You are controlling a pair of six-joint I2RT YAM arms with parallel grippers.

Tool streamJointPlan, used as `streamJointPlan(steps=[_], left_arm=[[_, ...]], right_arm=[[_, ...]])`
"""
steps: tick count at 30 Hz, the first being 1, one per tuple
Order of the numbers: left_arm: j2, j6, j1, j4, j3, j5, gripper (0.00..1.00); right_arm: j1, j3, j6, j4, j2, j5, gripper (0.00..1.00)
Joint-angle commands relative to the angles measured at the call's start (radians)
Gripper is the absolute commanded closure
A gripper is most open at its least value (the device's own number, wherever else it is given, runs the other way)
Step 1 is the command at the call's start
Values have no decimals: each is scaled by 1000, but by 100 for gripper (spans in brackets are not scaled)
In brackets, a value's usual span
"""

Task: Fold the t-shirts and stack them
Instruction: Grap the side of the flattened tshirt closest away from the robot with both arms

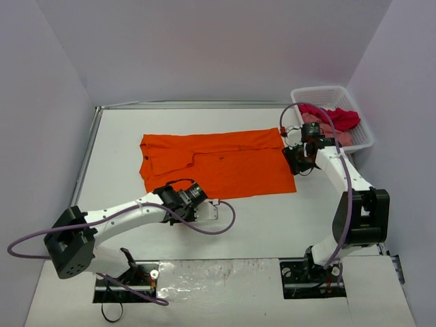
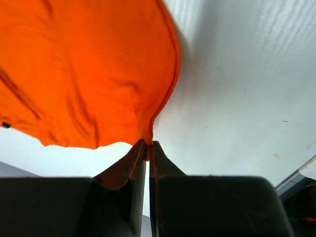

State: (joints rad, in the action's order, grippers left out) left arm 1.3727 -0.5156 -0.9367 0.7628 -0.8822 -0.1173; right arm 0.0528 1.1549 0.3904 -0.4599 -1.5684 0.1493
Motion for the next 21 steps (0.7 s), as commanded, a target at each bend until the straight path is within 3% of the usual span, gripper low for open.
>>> streamJointPlan(steps=[1, 10, 21], left_arm=[[-49, 26, 7, 7, -31, -81, 98], [-138, 31, 137, -88, -34, -79, 97], [-124, 12, 245, -80, -110, -53, 98]], right_arm=[[-5, -38, 137, -54, 94, 50, 63], [30, -79, 350, -187, 185, 13, 62], [47, -280, 545, -131, 168, -123, 65]])
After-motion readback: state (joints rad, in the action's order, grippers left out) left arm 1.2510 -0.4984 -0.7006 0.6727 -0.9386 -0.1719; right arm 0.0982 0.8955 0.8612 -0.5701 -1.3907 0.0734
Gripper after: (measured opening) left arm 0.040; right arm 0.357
